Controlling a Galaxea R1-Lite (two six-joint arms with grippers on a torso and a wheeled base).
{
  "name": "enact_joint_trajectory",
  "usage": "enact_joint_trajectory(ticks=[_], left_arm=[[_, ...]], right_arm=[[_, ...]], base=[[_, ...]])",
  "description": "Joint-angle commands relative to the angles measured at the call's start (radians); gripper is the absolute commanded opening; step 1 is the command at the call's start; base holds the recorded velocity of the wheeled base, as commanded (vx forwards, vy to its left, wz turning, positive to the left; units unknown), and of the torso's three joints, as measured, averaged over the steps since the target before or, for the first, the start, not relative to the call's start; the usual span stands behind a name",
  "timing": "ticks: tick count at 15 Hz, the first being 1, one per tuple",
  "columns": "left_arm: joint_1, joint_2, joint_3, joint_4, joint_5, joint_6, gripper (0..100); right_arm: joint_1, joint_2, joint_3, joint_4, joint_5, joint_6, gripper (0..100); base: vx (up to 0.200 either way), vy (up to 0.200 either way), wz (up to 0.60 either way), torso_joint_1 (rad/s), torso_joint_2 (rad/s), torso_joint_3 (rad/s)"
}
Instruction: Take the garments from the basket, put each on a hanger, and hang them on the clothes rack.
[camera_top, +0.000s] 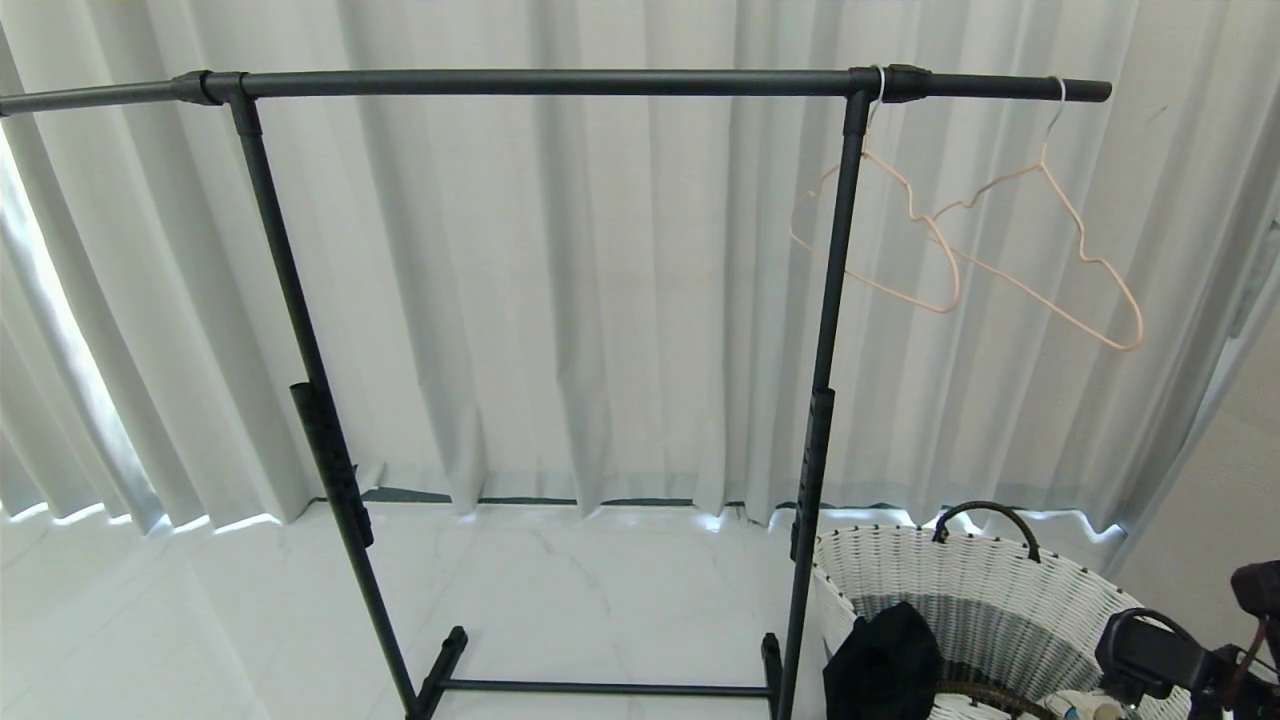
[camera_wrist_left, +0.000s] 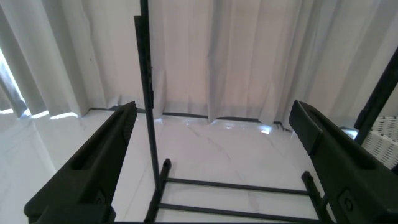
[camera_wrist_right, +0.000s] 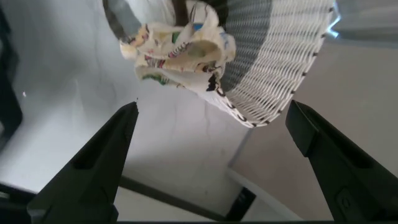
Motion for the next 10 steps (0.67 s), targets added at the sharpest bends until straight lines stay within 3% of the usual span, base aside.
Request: enact_joint_trajectory(ticks=[1,5,10], left_arm=[[0.000,0.000,0.000,0.000,0.001,0.000,100],[0.000,0.000,0.000,0.000,0.001,0.000,100],[0.000,0.000,0.000,0.000,-0.001,-0.002,100]], right_arm=[[-0.042,0.186,-0.013,-0.095,-0.039,-0.020,100],[-0.072,0.260,-0.098,-0.161,-0.053,-0.030,100],[-0.071,0.312,-0.116,-0.186,-0.049,-0.026,100]], base=[[0.000,0.000,0.00,0.000,0.00,0.000],[0.000,0.000,0.00,0.000,0.00,0.000],[0.000,0.000,0.00,0.000,0.00,0.000]])
